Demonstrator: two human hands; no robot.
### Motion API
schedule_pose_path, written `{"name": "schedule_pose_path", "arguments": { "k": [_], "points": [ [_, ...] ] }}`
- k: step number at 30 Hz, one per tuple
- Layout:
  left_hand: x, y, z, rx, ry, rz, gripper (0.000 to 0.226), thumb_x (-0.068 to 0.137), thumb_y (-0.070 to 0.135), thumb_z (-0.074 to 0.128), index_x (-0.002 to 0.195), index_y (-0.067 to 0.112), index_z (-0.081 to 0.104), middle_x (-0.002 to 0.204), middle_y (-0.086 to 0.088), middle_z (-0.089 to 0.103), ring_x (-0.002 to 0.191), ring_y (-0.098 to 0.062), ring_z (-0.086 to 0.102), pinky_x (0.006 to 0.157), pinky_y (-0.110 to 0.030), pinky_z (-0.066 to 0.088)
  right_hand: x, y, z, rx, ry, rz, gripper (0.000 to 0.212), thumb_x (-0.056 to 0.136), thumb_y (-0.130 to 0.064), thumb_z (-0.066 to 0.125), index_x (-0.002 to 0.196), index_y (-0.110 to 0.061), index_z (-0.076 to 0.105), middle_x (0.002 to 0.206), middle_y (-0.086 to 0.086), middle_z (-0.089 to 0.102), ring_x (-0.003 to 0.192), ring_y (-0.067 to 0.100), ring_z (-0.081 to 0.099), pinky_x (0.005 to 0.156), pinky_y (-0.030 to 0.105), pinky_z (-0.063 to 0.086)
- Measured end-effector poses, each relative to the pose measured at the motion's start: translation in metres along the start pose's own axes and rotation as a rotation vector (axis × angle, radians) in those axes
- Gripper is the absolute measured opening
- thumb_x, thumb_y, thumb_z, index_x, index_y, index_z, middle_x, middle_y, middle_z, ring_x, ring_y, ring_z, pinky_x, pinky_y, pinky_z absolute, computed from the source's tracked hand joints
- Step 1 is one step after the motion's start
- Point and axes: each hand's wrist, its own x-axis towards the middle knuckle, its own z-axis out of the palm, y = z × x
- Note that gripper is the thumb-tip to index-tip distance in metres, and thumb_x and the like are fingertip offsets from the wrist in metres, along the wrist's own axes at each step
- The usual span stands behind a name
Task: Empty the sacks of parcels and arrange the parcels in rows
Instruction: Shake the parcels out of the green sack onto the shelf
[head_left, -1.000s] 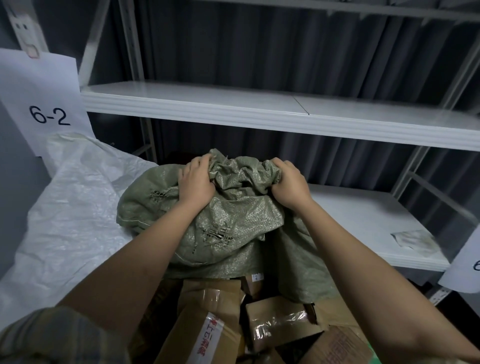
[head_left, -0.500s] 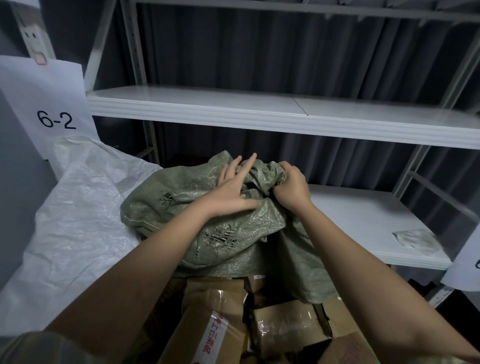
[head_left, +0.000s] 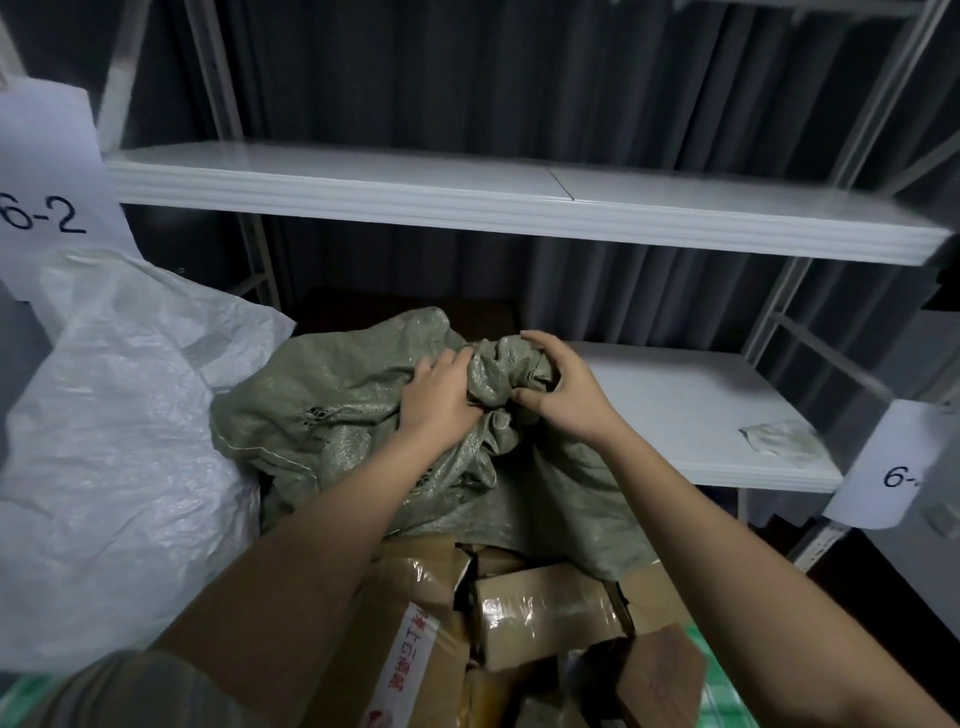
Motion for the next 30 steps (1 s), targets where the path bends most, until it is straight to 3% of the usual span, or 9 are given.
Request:
{"name": "schedule_pose_path", "arguments": {
  "k": [4, 9, 14, 30],
  "points": [
    [-0.005, 0.001, 0.02, 0.029, -0.006, 0.023, 0.064, 0.086, 0.032, 0.067, 0.142, 0.022, 0.037, 0.134, 0.001, 0.047, 0.126, -0.025, 0.038, 0.087, -0.037, 0.043, -0.021, 0.017, -0.004, -0.12, -0.003, -0.039, 0.078, 0.078, -0.012, 0.075, 0.145, -0.024, 0.038, 0.14, 0.003, 0.043, 0.131, 0.017, 0.039, 0.112, 0.032, 0.032],
    [-0.011, 0.001, 0.03, 0.049, -0.028, 0.028, 0.062, 0.086, 0.02, 0.065, 0.142, 0.02, 0.038, 0.135, 0.0, 0.047, 0.125, -0.025, 0.038, 0.088, -0.037, 0.044, -0.037, 0.029, -0.003, -0.268, 0.017, -0.047, 0.08, 0.081, -0.022, 0.072, 0.149, -0.028, 0.031, 0.145, 0.003, 0.033, 0.134, 0.023, 0.032, 0.112, 0.04, 0.031],
    [-0.02, -0.001, 0.033, 0.074, -0.062, 0.026, 0.065, 0.086, 0.014, 0.064, 0.144, 0.018, 0.036, 0.139, -0.001, 0.044, 0.127, -0.025, 0.036, 0.091, -0.038, 0.045, -0.057, 0.038, 0.004, -0.381, 0.028, -0.071, 0.085, 0.083, -0.032, 0.072, 0.152, -0.032, 0.021, 0.154, 0.005, 0.019, 0.141, 0.023, 0.018, 0.113, 0.035, 0.021],
    [-0.046, -0.008, 0.046, 0.099, -0.124, 0.027, 0.071, 0.085, 0.011, 0.063, 0.148, 0.019, 0.03, 0.144, 0.0, 0.04, 0.128, -0.024, 0.034, 0.088, -0.037, 0.044, -0.1, 0.056, 0.02, -0.464, 0.016, -0.085, 0.093, 0.083, -0.036, 0.071, 0.154, -0.035, 0.011, 0.159, 0.002, -0.001, 0.146, 0.024, -0.001, 0.119, 0.046, 0.012]
  ]
}}
